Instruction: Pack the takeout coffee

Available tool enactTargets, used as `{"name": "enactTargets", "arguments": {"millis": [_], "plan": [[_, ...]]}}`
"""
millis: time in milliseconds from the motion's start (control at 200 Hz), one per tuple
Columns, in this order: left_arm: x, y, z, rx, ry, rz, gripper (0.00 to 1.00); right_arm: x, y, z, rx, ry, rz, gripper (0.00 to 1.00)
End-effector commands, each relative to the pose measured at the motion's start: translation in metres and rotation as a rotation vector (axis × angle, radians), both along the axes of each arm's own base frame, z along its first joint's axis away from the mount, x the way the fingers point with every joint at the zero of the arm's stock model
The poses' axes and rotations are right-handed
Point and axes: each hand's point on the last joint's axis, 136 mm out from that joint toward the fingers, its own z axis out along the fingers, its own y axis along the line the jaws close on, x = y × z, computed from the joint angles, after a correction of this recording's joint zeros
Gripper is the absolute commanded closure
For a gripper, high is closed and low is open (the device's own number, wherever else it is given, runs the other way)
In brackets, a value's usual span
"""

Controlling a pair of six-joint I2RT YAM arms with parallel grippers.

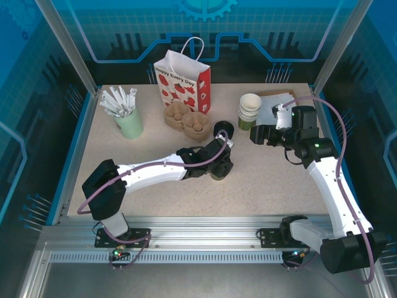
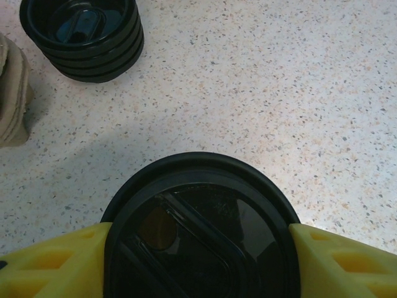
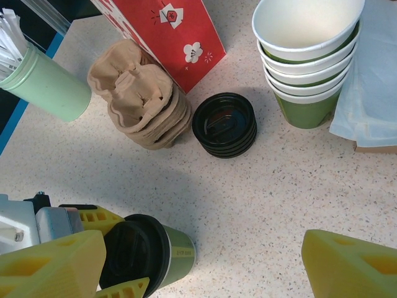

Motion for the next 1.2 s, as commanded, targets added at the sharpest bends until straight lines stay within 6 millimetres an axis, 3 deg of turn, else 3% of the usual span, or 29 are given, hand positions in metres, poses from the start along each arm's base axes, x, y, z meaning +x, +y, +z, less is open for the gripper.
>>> {"name": "enactTargets", "arguments": {"millis": [0, 125, 180, 305, 450, 770, 905, 1191], "plan": [[-0.051, 0.060, -0.089, 0.306, 0.219, -0.024, 0.45, -0.003, -0.001, -0.008, 0.017, 0.029, 0.003, 0.16], [-0.061, 0.070, -0.106, 0.333, 0.224, -0.024, 0.46, -0.004, 0.003, -0.017, 0.031, 0.056, 0.012, 0.16], [-0.060, 0.068, -0.103, 0.320, 0.220, -0.018, 0.46, -0.004, 0.005, -0.021, 0.032, 0.068, 0.017, 0.16], [-0.046, 0.043, -0.068, 0.211, 0.160, -0.019, 0.44, -0.003, 0.006, -0.024, 0.027, 0.083, 0.021, 0.16], [-0.028, 0.017, -0.028, 0.110, 0.102, -0.015, 0.34, -0.003, 0.007, -0.021, 0.023, 0.081, 0.026, 0.16], [-0.008, -0.002, 0.022, -0.005, 0.021, 0.003, 0.24, -0.006, 0.011, -0.022, 0.018, 0.087, 0.038, 0.16], [-0.008, -0.003, 0.025, -0.014, 0.018, 0.000, 0.22, -0.009, 0.013, -0.023, 0.014, 0.086, 0.046, 0.16], [-0.015, 0.001, 0.007, 0.002, 0.054, -0.002, 0.23, -0.011, 0.016, -0.030, 0.006, 0.102, 0.051, 0.16]]}}
